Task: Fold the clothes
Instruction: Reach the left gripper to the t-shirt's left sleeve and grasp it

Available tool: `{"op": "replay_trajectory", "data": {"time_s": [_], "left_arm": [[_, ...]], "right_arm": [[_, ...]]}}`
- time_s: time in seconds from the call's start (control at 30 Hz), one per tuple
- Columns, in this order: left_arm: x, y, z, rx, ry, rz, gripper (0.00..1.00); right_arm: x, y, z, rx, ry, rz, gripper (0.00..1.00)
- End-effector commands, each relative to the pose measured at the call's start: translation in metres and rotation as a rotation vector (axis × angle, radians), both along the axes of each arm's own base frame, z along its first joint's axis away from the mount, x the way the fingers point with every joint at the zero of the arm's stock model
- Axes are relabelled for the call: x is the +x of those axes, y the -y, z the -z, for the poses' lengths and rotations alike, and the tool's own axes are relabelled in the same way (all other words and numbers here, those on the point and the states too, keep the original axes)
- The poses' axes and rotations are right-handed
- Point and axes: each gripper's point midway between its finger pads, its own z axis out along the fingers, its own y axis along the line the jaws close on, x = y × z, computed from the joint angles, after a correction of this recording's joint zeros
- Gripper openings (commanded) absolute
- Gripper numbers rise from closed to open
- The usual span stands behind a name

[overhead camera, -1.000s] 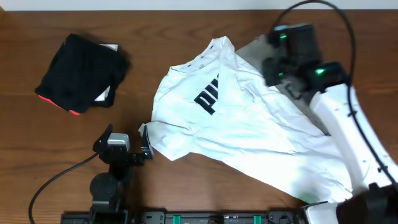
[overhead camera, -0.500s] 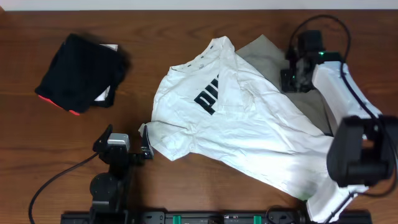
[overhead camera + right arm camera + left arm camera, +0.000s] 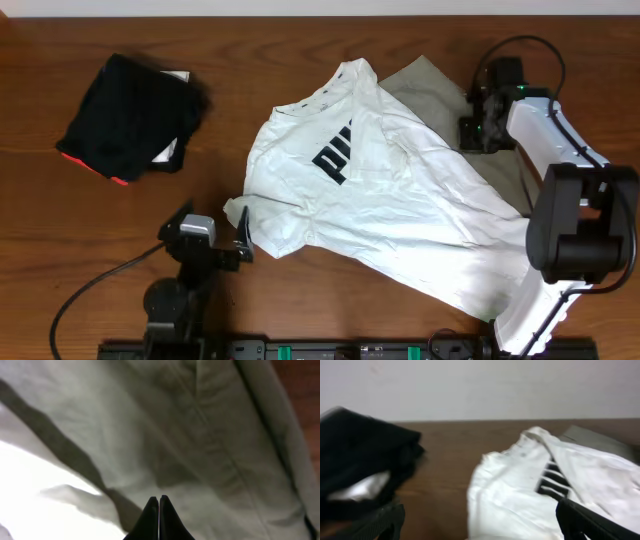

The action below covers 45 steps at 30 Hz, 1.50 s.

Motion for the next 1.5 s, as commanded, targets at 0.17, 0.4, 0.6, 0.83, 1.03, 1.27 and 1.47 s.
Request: {"op": "replay_trajectory", "data": {"time_s": [0.17,0.4,0.6,0.83,1.03,1.27,1.47], "left_arm": [[-0.004,0.012,-0.044,-0.045,-0.241,0.06,0.98],[0.022,0.014,-0.046,-0.029,-0.682,0.046,0.98],[0.055,0.018,-0.027,-0.034,-0.907,0.038,0.98],[0.065,0.03,0.02,-0.089,-1.084,0.069,0.63],[0.04,0.028,0.063,-0.086,-1.319,0.048,0.42],[0.022,0.026,0.084,-0.136,-1.439,-0.026,0.41],[0.013,0.025,0.096,-0.223,-1.486,-0.129,0.44]], "right_arm": [[0.002,0.004,0.01,0.005,0.026,-0.002,0.02],[0.001,0.005,0.013,0.004,0.029,0.001,0.02],[0.003,0.007,0.013,0.001,0.038,0.005,0.02],[0.003,0.007,0.013,0.001,0.038,0.006,0.02],[0.004,0.007,0.013,0.001,0.042,0.006,0.02],[0.004,0.007,0.013,0.001,0.043,0.005,0.02],[0.004,0.007,0.013,0.001,0.043,0.005,0.02]]}}
